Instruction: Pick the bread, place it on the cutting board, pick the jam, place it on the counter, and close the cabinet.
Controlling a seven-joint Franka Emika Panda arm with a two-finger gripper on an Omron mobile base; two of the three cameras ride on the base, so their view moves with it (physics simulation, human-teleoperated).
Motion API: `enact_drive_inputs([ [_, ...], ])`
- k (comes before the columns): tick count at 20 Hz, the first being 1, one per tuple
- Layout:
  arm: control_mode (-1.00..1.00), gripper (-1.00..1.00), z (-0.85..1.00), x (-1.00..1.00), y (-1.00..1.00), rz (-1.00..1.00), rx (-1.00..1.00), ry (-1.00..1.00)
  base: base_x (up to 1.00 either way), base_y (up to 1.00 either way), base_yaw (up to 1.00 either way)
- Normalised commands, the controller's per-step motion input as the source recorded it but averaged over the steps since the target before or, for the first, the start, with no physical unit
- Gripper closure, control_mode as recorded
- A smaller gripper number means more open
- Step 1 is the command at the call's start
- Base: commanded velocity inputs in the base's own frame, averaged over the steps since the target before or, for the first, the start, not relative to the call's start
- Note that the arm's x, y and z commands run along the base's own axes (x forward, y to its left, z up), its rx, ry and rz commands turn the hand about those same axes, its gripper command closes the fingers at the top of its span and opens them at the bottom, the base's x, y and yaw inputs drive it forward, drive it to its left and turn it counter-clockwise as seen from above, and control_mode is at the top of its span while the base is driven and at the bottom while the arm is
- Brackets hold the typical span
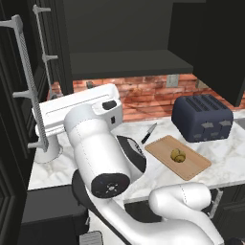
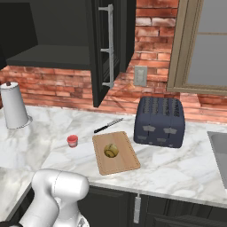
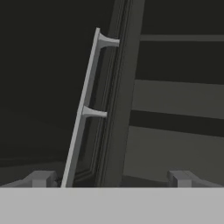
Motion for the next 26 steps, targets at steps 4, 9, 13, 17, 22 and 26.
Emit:
enact_drive_inputs([
  [4,-1.0,-1.0,-0.05,0.26,0.09,0.0,0.0,0.0,0.0,0.0,0.0],
  [9,-1.0,-1.0,-0.02,0.32,0.0,0.0,0.0,0.0,0.0,0.0,0.0],
  [13,-1.0,-1.0,0.0,0.27,0.0,0.0,0.0,0.0,0.0,0.0,0.0],
  [17,-1.0,-1.0,-0.03,0.23,0.0,0.0,0.0,0.0,0.0,0.0,0.0],
  [22,-1.0,-1.0,-0.03,0.16,0.07,0.0,0.0,0.0,0.0,0.0,0.0],
  [26,-1.0,-1.0,-0.03,0.12,0.11,0.0,0.0,0.0,0.0,0.0,0.0],
])
